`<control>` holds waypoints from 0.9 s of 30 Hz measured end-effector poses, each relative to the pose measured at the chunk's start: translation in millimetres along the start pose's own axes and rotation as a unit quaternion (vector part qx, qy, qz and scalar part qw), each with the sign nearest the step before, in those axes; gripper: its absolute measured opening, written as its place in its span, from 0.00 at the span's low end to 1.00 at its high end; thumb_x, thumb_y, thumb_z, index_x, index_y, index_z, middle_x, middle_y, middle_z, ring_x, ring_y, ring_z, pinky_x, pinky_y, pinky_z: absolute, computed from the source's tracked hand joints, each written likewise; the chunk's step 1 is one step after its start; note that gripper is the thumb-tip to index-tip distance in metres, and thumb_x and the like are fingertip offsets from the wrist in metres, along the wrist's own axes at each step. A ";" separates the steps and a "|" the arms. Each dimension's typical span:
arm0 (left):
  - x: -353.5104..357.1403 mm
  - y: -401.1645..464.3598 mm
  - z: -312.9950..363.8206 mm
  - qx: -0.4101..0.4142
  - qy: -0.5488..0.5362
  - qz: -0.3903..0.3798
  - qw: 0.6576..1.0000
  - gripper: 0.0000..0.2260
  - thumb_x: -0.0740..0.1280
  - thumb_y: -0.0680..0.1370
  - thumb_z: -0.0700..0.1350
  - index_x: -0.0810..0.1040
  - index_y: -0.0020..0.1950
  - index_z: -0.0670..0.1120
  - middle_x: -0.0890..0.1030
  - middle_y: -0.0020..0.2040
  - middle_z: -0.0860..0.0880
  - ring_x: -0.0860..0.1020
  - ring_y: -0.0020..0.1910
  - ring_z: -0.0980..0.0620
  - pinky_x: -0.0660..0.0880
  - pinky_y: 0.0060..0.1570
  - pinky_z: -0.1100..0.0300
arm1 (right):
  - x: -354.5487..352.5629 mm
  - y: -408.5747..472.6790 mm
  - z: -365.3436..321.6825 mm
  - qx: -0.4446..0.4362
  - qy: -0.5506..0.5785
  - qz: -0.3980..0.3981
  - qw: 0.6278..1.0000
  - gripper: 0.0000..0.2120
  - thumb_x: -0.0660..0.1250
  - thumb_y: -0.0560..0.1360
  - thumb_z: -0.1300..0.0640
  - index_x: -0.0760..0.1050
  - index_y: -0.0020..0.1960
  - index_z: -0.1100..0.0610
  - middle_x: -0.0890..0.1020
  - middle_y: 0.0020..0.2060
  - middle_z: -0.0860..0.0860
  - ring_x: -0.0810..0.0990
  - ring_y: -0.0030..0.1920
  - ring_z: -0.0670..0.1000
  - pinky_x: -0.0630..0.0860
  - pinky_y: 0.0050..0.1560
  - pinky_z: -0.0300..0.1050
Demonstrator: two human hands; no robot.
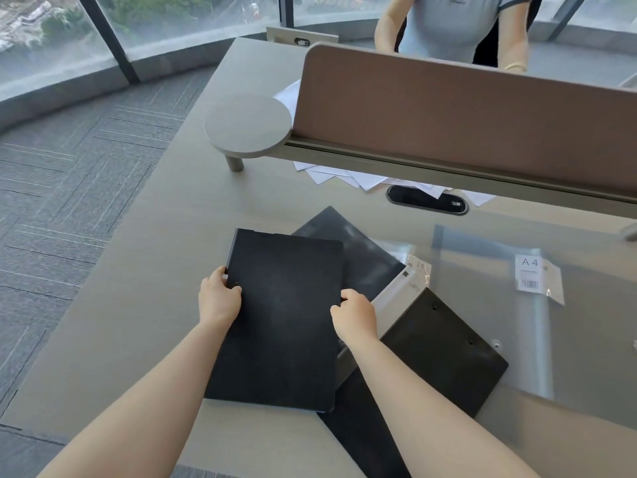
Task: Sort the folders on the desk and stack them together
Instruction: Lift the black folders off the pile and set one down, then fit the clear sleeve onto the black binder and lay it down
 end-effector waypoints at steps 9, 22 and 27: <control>-5.1 -14.8 17.0 0.030 0.044 0.065 0.996 0.23 0.64 0.78 0.40 0.70 0.74 0.44 0.71 0.68 0.39 0.67 0.69 0.39 0.67 0.66 0.45 | -23.8 -3.0 11.7 -0.011 0.086 0.039 0.995 0.19 0.57 0.78 0.60 0.73 0.67 0.56 0.80 0.58 0.52 0.78 0.59 0.54 0.73 0.56 0.45; 131.3 -127.6 113.8 0.276 0.136 -0.153 0.939 0.19 0.64 0.80 0.47 0.73 0.71 0.50 0.72 0.72 0.54 0.67 0.72 0.53 0.67 0.61 0.61 | -124.8 34.7 75.3 0.003 0.008 0.080 0.997 0.28 0.61 0.78 0.58 0.60 0.76 0.53 0.67 0.70 0.53 0.73 0.66 0.56 0.72 0.63 0.51; 168.9 -147.9 114.3 0.278 0.183 -0.204 0.921 0.25 0.64 0.81 0.47 0.63 0.78 0.50 0.62 0.79 0.53 0.61 0.77 0.50 0.67 0.67 0.57 | -123.5 46.4 91.2 0.023 -0.007 0.041 0.999 0.23 0.62 0.74 0.54 0.68 0.69 0.52 0.76 0.62 0.53 0.77 0.59 0.58 0.76 0.57 0.51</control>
Point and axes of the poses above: each hand's wrist, its own y-axis towards the middle knuckle, its own x-axis out of the palm, z = x × y, the point moved 6 cm from there along y, towards the middle knuckle
